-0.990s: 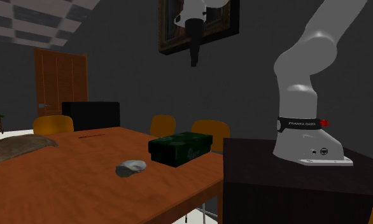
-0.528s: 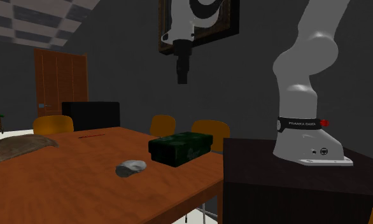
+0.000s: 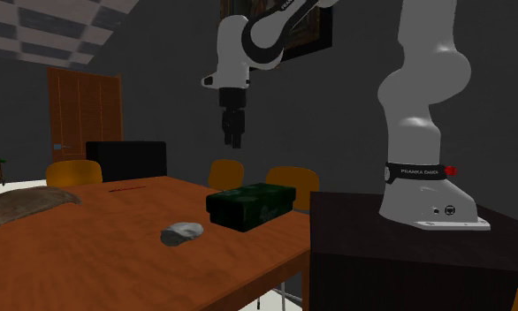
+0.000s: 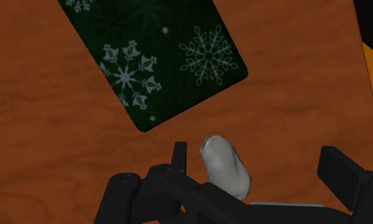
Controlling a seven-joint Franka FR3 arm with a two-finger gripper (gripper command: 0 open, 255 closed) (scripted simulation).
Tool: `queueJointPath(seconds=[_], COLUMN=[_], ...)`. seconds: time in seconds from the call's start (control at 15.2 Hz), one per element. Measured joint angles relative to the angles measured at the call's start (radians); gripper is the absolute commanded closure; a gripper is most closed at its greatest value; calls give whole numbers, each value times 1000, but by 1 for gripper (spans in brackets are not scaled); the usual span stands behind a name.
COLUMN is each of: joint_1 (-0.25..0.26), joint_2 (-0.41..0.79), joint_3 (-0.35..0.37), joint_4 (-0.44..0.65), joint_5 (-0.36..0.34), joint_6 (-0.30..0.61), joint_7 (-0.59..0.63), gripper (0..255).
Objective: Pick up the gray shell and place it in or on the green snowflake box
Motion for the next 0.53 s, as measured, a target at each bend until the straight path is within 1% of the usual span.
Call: queueJointPath(seconds=[0.33,0.53], joint_1=[12,20], joint_2=[200,319], joint_3=[8,22], joint_4=[67,120], joint_5=[-4,-12], joint_6=[144,216], joint_7=[-82,-116], gripper=[0,0])
